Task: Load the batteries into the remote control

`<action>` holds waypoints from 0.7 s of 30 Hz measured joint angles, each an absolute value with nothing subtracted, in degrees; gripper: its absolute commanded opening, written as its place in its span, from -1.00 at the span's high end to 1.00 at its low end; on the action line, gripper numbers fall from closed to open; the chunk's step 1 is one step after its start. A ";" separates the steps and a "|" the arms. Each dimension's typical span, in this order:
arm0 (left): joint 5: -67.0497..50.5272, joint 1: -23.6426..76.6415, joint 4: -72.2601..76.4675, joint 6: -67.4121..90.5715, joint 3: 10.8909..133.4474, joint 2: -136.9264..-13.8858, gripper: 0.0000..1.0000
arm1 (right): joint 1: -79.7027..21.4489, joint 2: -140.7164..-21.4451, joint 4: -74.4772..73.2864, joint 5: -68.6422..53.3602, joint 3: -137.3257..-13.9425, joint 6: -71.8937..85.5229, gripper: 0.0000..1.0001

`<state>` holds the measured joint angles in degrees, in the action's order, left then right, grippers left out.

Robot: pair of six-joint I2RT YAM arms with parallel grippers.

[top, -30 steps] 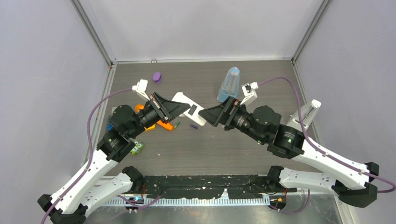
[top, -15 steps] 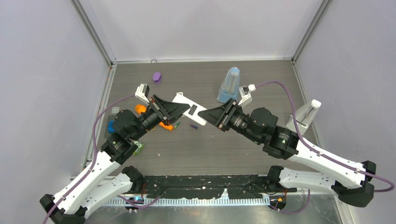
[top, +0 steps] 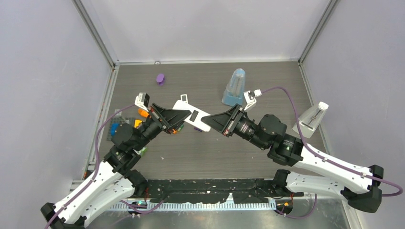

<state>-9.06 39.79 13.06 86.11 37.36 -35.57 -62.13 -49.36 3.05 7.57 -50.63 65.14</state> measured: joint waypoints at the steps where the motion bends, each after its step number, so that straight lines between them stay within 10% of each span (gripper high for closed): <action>1: -8.84 39.92 13.37 86.13 37.23 -35.38 1.00 | -62.15 -49.36 3.38 7.44 -50.63 65.01 0.66; 14: -1.91 38.87 13.45 85.01 36.07 -37.32 1.00 | -57.60 -51.44 0.19 7.16 -51.00 65.17 0.00; 21: -0.49 38.87 12.56 82.89 35.27 -38.02 1.00 | -54.76 -52.53 -2.59 3.99 -51.00 66.46 0.32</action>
<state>-0.49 38.87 12.56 82.89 35.27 -38.02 -54.76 -52.53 -2.59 3.99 -51.00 66.46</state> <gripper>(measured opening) 0.226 0.415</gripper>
